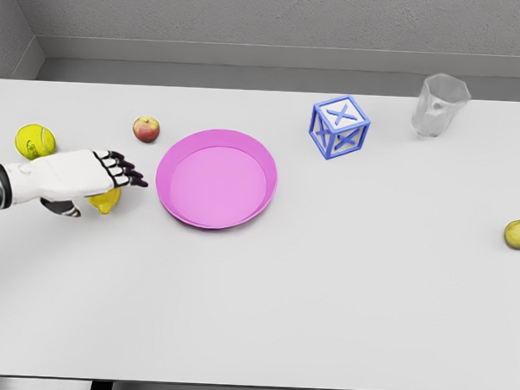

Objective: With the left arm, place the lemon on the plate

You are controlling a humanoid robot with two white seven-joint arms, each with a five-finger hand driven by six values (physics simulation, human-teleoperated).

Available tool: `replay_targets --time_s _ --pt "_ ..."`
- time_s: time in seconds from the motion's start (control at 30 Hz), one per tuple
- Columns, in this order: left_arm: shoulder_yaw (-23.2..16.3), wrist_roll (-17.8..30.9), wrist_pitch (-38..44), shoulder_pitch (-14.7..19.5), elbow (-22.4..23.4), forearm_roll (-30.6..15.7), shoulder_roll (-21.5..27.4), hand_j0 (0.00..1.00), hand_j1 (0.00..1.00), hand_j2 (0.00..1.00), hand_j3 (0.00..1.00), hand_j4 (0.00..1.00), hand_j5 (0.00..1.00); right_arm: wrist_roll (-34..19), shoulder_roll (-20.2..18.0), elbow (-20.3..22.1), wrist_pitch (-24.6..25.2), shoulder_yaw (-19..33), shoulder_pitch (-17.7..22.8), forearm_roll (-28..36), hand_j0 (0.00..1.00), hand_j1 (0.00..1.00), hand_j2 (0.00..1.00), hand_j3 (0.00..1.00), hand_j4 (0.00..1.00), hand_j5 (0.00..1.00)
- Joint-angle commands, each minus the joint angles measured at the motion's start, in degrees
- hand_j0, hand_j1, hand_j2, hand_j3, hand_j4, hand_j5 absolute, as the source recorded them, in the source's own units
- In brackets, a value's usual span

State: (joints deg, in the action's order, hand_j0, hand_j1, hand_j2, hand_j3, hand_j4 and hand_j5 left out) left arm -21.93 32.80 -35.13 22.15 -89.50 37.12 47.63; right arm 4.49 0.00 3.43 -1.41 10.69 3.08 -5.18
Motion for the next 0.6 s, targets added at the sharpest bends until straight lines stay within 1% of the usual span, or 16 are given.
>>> replay_targets --time_s 0.0,0.1,0.23,0.4,0.47,0.57 --pt "-0.66 -0.02 0.13 0.0 0.29 0.41 -0.35 1.0 1.0 1.0 1.0 1.0 1.0 0.0 0.0 0.0 0.0 -0.05 0.0 -0.01 1.0 1.0 1.0 1.0 1.0 1.0" --pt "-0.66 0.07 0.13 0.44 0.2 0.5 -0.26 1.0 1.0 1.0 1.0 1.0 1.0 0.0 0.0 0.0 0.0 0.03 0.0 -0.01 1.0 1.0 1.0 1.0 1.0 1.0" --pt "-0.93 -0.02 0.13 1.23 1.08 2.52 -0.52 1.0 1.0 1.0 1.0 1.0 1.0 0.0 0.0 0.0 0.0 0.03 0.0 -0.01 1.0 1.0 1.0 1.0 1.0 1.0" --pt "-1.63 -0.2 0.13 1.58 2.84 2.43 -1.22 1.0 1.0 1.0 1.0 1.0 1.0 0.0 0.0 0.0 0.0 0.03 0.0 -0.01 1.0 1.0 1.0 1.0 1.0 1.0" --pt "-3.65 -0.2 0.13 2.99 2.93 2.52 -1.4 1.0 1.0 1.0 1.0 1.0 1.0 0.0 0.0 0.0 0.0 0.03 0.0 -0.01 1.0 1.0 1.0 1.0 1.0 1.0" --pt "-4.0 -0.2 0.13 3.08 2.93 2.78 -1.49 1.0 1.0 1.0 1.0 1.0 1.0 0.0 0.0 0.0 0.0 0.03 0.0 -0.01 1.0 1.0 1.0 1.0 1.0 1.0"
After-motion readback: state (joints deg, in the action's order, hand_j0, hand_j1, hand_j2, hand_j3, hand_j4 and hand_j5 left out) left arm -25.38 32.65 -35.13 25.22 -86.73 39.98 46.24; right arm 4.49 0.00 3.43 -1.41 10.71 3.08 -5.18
